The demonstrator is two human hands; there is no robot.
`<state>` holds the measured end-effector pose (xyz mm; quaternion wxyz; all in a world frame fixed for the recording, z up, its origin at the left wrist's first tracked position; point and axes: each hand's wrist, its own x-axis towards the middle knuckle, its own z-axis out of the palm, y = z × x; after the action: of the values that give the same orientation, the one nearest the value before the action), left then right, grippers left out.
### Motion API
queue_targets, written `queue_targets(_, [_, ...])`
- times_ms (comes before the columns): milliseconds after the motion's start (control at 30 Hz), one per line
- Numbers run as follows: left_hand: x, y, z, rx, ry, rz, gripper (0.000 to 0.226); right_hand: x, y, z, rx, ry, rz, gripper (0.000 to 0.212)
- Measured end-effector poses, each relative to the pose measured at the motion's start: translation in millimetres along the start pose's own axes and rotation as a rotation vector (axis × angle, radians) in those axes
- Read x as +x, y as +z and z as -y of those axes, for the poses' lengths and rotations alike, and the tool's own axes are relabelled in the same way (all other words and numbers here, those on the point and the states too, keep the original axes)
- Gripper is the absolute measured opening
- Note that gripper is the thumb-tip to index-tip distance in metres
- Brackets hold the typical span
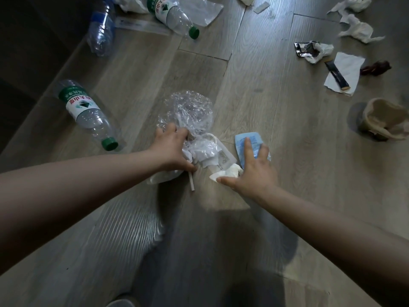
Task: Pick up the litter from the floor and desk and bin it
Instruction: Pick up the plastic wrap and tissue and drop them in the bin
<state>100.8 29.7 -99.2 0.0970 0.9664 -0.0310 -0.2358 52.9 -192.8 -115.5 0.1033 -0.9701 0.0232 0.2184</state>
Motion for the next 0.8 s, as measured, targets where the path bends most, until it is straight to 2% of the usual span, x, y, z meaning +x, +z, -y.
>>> queue_targets(367, [-0.8, -2.5, 7.9, -0.087, -0.041, 0.022, 0.103, -0.6, -2.2, 2.6, -0.026, 0.002, -0.006, 0.127])
queue_targets(500, [-6.0, -8.3, 11.7, -0.256, -0.085, 0.067, 0.112, -3.4, -4.2, 2.4, -0.025, -0.003, 0.005, 0.124])
queue_targets(600, [-7.1, -2.1, 5.4, -0.375, -0.177, 0.006, 0.101, -4.5, -5.3, 3.0, -0.032, 0.000, 0.011, 0.123])
queue_targets(700, [-4.5, 5.8, -5.2, -0.332, -0.275, -0.070, 0.077, -5.1, -5.4, 3.5, -0.033, 0.007, 0.010, 0.123])
queue_targets(800, [-1.5, 9.1, -5.7, -0.333, -0.341, -0.121, 0.067, -6.0, -4.7, 4.3, -0.024, 0.012, 0.016, 0.122])
